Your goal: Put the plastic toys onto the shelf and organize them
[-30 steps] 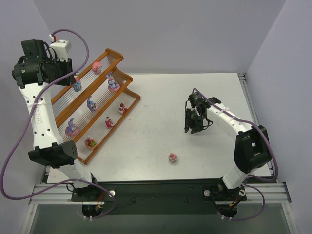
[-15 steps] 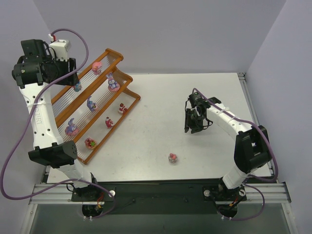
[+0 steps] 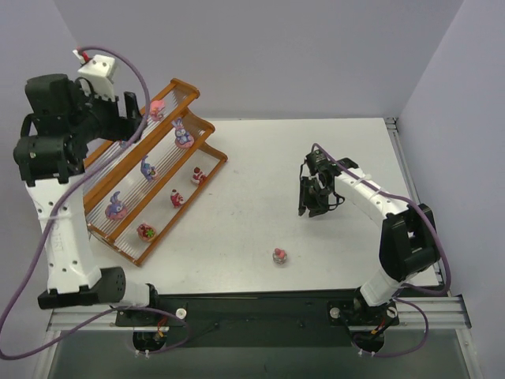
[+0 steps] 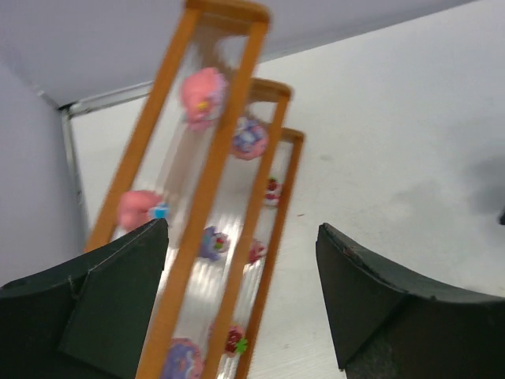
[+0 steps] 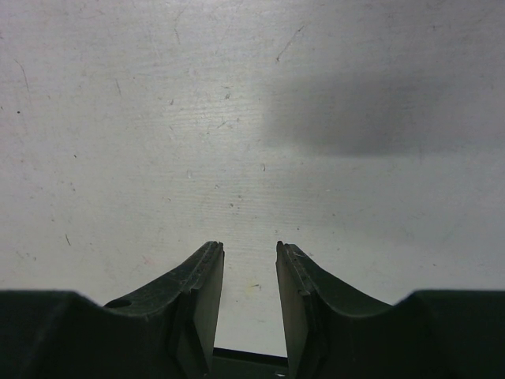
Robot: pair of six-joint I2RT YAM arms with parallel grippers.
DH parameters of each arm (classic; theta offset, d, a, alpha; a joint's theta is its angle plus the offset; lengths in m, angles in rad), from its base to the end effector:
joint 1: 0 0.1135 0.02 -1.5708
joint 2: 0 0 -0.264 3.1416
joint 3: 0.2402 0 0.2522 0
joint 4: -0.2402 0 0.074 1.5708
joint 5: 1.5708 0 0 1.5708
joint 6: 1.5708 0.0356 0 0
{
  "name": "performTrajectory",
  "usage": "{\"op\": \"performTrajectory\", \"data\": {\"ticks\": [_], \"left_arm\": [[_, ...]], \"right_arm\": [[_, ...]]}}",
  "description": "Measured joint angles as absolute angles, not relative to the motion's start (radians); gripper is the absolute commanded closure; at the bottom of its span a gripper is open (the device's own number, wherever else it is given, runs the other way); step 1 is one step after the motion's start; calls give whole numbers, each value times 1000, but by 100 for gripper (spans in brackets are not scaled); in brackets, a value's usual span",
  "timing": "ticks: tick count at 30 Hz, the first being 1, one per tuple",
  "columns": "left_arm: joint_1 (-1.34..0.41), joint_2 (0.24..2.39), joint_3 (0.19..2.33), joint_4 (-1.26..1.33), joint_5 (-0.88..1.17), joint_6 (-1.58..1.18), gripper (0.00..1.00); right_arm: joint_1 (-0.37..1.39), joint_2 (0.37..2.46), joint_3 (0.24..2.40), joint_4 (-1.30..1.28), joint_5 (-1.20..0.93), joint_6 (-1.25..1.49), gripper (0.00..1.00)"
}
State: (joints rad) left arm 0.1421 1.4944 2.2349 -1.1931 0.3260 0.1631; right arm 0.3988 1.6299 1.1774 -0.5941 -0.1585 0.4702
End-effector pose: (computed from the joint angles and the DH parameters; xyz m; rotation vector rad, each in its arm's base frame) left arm 0.2363 0.0223 0.5392 0.2257 1.9877 -0.1342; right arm 0.3082 0.1359 0.2294 0.0387 2.6887 0.4973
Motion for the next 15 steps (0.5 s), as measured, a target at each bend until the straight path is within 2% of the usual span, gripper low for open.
{"op": "performTrajectory", "data": {"ticks": [1,5,7,11,15], "left_arm": [[108,1449,2181,-1155,331,153,14],[-204,1300,1983,-1032,342,89,17],[-357,1289,1921,-974,326,54,18],[-557,1289,1710,-816,286,-47,22],[-775,1348,1441,-669,236,-137,33]], "right_arm": [[399,1628,1176,-594,-159,471,66],[399,1605,1155,-595,-158,473,66],[399,1589,1142,-594,-157,475,66],[398,1551,1111,-594,-152,487,66],[396,1506,1066,-591,-144,505,66]]}}
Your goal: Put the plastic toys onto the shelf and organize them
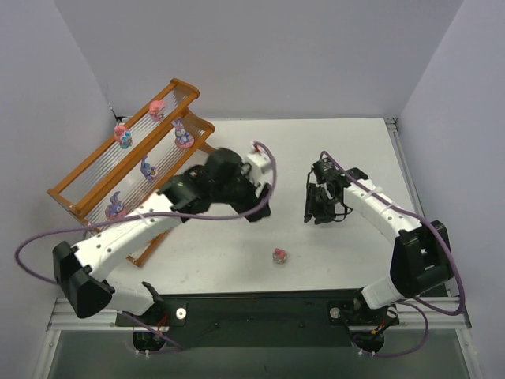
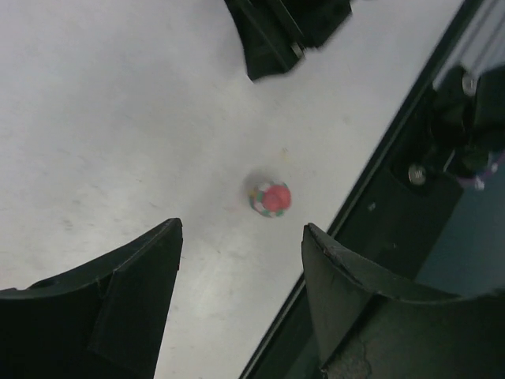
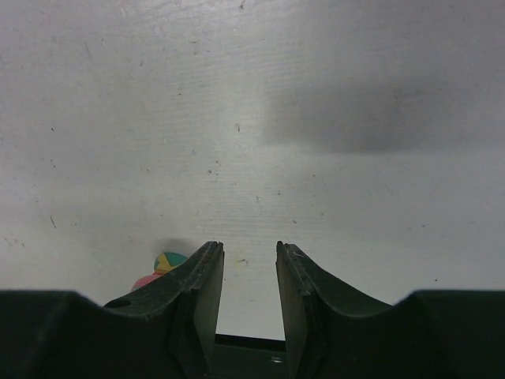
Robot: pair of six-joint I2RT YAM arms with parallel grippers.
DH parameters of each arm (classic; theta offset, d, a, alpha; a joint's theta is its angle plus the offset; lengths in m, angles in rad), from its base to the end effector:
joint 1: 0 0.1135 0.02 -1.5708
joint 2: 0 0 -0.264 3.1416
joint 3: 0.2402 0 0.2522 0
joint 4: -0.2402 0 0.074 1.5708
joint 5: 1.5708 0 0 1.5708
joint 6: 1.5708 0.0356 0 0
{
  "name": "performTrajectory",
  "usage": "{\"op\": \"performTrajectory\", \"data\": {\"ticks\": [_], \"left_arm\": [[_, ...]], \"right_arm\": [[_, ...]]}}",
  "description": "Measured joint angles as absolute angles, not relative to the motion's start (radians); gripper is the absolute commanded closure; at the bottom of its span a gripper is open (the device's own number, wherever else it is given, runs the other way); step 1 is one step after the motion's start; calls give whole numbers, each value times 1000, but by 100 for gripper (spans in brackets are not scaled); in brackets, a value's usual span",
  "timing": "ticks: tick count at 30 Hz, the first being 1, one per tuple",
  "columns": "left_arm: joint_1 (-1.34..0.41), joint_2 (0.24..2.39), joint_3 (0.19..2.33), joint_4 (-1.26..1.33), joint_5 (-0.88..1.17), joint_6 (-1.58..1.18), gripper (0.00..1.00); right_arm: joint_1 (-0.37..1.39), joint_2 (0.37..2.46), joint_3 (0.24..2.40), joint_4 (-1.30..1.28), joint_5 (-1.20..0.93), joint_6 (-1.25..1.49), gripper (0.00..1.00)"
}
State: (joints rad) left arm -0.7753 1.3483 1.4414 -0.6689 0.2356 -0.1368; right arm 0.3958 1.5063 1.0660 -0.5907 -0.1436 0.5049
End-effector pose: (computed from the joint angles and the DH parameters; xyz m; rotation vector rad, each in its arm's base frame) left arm 0.2021 -0.2097 0.3944 0.8354 2.0709 -0.7698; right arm 0.2807 0.1228 0.2331 0.0927 2.6727 0.4951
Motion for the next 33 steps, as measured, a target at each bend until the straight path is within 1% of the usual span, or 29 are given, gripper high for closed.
{"op": "performTrajectory", "data": {"ticks": [2,4,7,13,18,21,23,27,33], "left_arm": [[-899,1387,1315,-600,225,-146,34],[-975,1410,1237,-561,223,-141,37],[-1035,1433,1163,-507,215,-110,38],[-1054,1474,1119,-368,186,-10,38],[-1062,1538,1097,-297,189,59,48],[-1065,1590,1097,-287,199,90,50],[-1064,1614,1096,-287,213,102,54],[-1065,1629,1096,-287,241,126,57],[-1063,1636,1096,-294,273,160,57]], "right_arm": [[392,1480,1042,-590,-142,513,66],[387,1456,1020,-587,-142,524,66],[385,1425,982,-581,-139,533,66],[379,1404,935,-575,-139,548,66],[378,1390,927,-570,-139,550,66],[373,1384,927,-566,-138,550,66],[369,1383,927,-564,-138,550,66],[366,1383,927,-564,-136,550,66],[363,1383,927,-564,-135,550,66]]}}
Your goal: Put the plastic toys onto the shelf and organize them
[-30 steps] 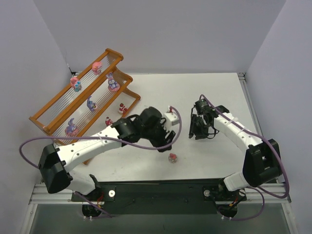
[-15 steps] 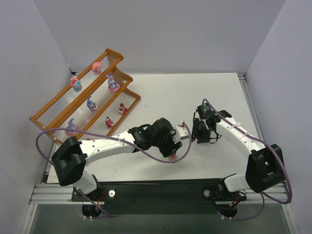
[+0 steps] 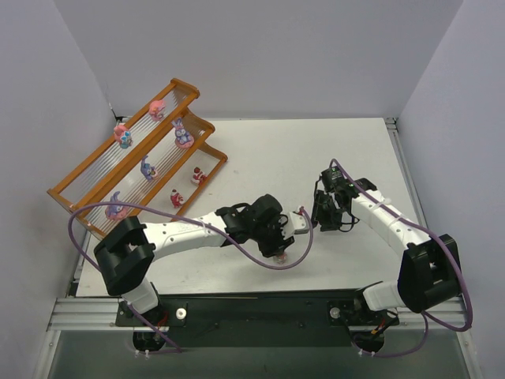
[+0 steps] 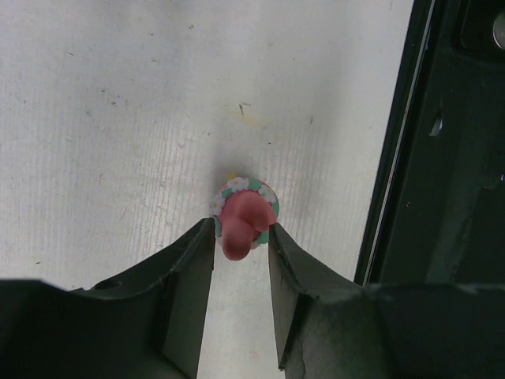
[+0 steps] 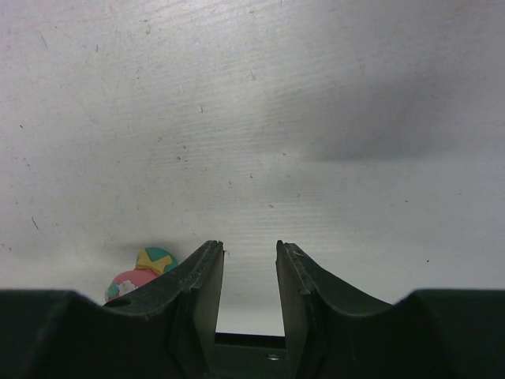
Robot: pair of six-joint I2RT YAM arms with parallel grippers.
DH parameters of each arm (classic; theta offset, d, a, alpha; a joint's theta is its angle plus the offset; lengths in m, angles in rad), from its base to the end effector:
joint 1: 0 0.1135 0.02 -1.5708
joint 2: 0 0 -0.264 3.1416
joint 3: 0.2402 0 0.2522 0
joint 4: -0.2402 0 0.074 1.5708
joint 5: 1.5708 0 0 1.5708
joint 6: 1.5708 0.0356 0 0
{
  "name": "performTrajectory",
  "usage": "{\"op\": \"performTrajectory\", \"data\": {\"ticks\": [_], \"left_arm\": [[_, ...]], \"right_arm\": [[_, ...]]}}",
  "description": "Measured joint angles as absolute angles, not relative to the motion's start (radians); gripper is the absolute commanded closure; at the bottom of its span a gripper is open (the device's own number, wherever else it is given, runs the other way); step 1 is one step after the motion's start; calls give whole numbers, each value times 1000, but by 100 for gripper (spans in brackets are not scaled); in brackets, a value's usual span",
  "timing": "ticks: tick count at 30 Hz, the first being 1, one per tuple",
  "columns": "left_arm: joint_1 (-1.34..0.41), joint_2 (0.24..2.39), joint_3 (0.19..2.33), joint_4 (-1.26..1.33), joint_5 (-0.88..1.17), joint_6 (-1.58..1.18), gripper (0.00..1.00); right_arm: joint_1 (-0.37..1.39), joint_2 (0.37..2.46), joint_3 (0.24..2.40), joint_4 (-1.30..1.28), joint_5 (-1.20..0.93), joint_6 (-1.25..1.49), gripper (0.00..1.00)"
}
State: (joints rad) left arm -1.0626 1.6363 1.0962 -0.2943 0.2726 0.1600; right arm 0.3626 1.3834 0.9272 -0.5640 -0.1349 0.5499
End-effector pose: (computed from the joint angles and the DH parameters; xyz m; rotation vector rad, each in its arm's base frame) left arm 0.1624 -0.3113 0.2222 1.5410 1.9686 -0.7282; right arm 0.2548 0.1018 0.2257 0.1984 2.6558 0.4928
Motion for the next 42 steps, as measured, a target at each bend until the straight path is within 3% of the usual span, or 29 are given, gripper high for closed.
{"op": "performTrajectory", "data": {"ticks": [12,17,18,19,30,34,42], "left_arm": [[-1043,1662,1096,-334,330,193,60],[-1032,1666,1096,-333,336,194,85],[-1032,1666,1096,-331,337,195,95],[-1031,1666,1096,-330,338,196,100],[-991,1662,1106,-361,309,126,100],[-949,1646,1188,-495,235,32,100],[-907,1420,1425,-801,-6,-176,100]], "right_arm": [[358,1384,927,-564,-129,552,66],[358,1384,927,-564,-126,553,66],[358,1385,927,-564,-126,553,66],[358,1385,927,-564,-124,553,66],[358,1386,927,-564,-117,553,66],[358,1386,927,-561,-112,553,66],[358,1386,927,-538,-111,554,66]]}}
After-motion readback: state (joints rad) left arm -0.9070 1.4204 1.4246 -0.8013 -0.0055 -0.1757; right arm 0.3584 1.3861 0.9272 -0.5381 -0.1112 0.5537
